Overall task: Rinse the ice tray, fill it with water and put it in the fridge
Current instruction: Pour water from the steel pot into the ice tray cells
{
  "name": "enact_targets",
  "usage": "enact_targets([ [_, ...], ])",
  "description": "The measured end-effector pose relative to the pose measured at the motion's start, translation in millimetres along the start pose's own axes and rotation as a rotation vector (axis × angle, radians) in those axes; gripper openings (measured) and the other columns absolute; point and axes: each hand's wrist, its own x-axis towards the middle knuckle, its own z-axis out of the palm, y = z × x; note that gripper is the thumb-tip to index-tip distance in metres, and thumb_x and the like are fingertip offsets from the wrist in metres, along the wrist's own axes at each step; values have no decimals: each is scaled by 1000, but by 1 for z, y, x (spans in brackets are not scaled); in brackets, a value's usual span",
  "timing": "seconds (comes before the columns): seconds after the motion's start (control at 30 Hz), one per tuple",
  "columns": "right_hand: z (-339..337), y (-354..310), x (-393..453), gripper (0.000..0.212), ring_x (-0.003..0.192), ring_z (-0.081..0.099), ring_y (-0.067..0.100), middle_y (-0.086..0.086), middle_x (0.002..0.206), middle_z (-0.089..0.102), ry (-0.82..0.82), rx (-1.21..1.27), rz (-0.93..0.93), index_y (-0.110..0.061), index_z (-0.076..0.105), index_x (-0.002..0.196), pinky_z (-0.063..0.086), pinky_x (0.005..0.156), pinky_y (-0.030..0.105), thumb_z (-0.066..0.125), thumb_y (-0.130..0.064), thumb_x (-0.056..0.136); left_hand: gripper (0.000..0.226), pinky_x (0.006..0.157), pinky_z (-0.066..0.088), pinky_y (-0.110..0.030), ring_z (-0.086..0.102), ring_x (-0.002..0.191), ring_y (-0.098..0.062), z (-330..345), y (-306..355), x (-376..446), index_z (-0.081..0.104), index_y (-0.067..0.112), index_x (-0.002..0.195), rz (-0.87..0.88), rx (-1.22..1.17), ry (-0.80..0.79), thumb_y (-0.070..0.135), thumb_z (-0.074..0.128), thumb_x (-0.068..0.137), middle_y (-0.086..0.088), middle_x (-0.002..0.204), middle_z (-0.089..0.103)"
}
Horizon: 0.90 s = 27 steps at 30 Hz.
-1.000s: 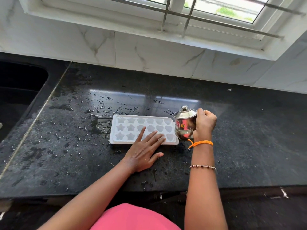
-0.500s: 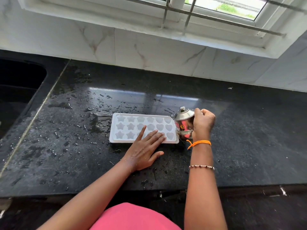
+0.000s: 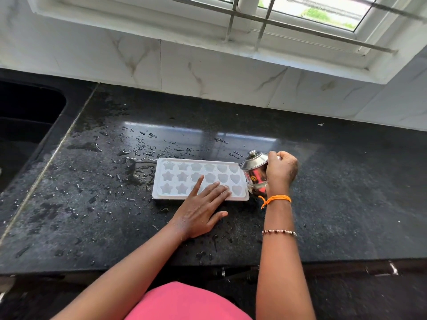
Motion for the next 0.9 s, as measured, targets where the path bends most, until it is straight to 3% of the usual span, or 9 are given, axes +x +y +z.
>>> enact_targets([
  [0.2, -1, 0, 0, 38, 48, 32, 15, -1, 47, 35, -21, -6, -9, -13, 35, 46, 27, 49, 28, 52, -8, 80, 56, 113, 8, -51, 40, 134, -21, 0, 0, -1, 47, 15, 138, 1, -1, 1, 48, 29, 96, -1, 140, 50],
  [0.37, 1, -3, -3, 42, 47, 20, 17, 1, 47, 23, -16, -63, -42, -13, 26, 46, 21, 53, 34, 52, -7, 78, 55, 114, 6, -49, 42, 133, -21, 1, 0, 0, 49, 14, 136, 6, -24, 25, 46, 32, 95, -1, 138, 52],
  [0.9, 4, -5, -3, 40, 55, 30, 22, 1, 47, 30, -19, -140, -75, -13, 30, 47, 24, 49, 32, 51, -7, 80, 55, 114, 6, -50, 41, 133, -21, 2, 0, -1, 48, 15, 136, 5, -26, 22, 47, 31, 95, -1, 139, 51],
])
